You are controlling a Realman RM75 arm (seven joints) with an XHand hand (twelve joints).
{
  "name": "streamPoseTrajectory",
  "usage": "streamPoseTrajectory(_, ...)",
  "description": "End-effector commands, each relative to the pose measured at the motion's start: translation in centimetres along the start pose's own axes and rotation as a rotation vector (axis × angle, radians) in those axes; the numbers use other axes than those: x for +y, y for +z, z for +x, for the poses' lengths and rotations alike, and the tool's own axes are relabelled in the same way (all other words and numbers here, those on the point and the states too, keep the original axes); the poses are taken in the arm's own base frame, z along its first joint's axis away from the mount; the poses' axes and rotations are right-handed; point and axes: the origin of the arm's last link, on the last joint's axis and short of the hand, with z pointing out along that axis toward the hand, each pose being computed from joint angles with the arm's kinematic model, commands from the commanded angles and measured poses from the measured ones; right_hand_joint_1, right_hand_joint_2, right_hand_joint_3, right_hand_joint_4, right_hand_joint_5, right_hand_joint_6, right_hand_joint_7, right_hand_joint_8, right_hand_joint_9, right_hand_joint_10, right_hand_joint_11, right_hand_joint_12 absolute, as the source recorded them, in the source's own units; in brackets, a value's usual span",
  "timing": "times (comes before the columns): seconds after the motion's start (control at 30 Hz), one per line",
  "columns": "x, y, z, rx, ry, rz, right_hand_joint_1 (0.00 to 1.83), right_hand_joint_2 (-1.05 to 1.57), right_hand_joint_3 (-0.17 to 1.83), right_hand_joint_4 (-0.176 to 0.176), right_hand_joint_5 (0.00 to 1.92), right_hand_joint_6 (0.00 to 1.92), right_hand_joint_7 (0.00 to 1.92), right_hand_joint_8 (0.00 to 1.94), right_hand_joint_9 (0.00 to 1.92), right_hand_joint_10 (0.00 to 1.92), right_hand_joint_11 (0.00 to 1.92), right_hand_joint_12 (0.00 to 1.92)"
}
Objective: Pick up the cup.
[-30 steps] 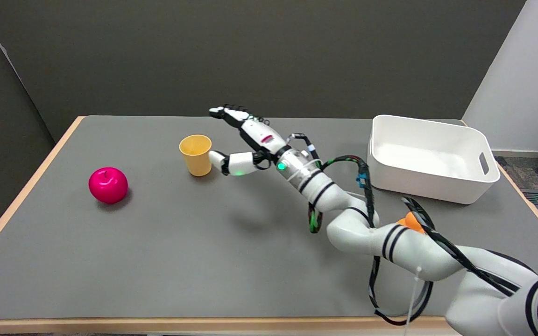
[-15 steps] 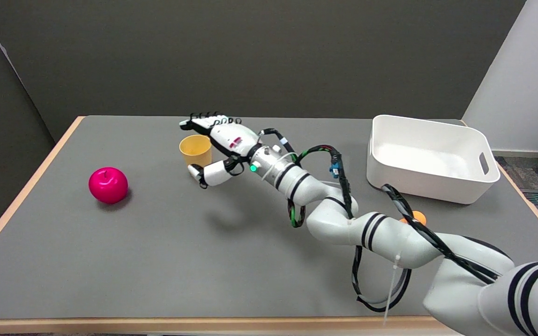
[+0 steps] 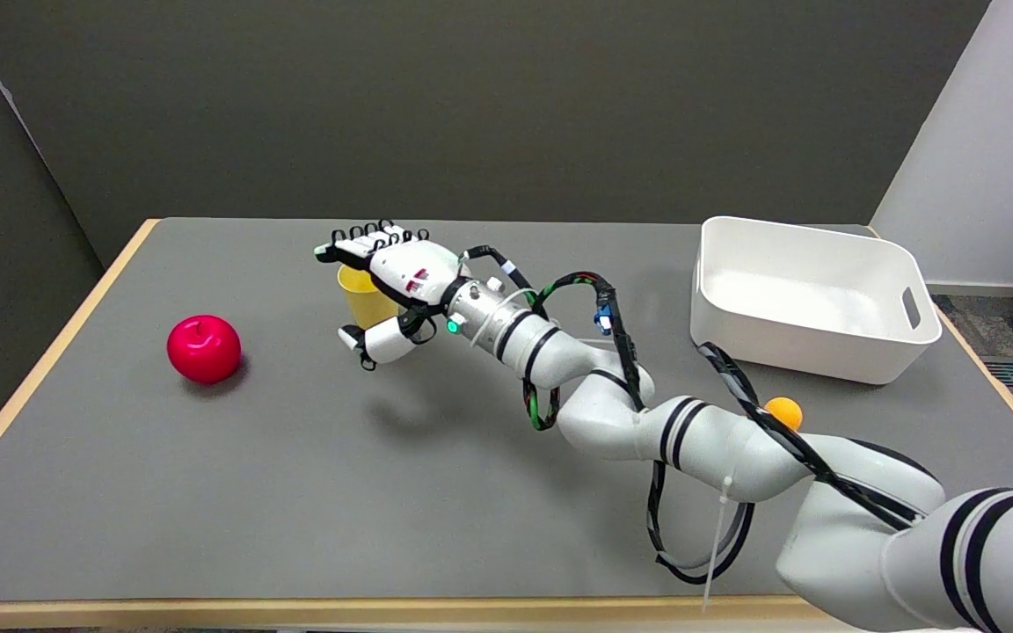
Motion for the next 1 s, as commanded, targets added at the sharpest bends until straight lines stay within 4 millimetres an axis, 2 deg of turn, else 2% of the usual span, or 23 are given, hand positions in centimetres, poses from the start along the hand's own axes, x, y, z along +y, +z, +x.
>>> streamPoseTrajectory(0.03, 1.6, 1.4, -0.8, -0.055, -0.160, -0.080, 0.77, 0.72, 0.92, 0.029, 0.20, 0.40, 0.19, 0.26, 0.11, 0.60, 0.00, 0.82)
streamPoseTrajectory(0.27, 3.3, 1.3, -0.6, -0.051, -0.175, -0.151, 0.76, 0.69, 1.01, 0.014, 0.18, 0.47, 0.15, 0.31, 0.09, 0.62, 0.00, 0.81)
streamPoseTrajectory(0.57, 3.3, 1.0, -0.8, -0.043, -0.165, -0.159, 0.77, 0.69, 1.01, 0.006, 0.19, 0.48, 0.15, 0.32, 0.09, 0.62, 0.00, 0.81)
streamPoseTrajectory(0.67, 3.3, 1.0, -0.8, -0.043, -0.165, -0.159, 0.78, 0.74, 0.92, 0.002, 0.23, 0.43, 0.18, 0.25, 0.10, 0.59, 0.00, 0.78)
streamPoseTrajectory(0.8, 3.5, 0.8, -1.1, -0.049, -0.166, -0.163, 0.78, 0.74, 0.91, -0.001, 0.25, 0.47, 0.18, 0.25, 0.10, 0.59, 0.00, 0.78)
streamPoseTrajectory(1.0, 3.5, 0.4, -1.6, -0.059, -0.194, -0.163, 0.79, 0.76, 0.90, 0.017, 0.33, 0.79, 0.18, 0.25, 0.10, 0.58, 0.00, 0.78)
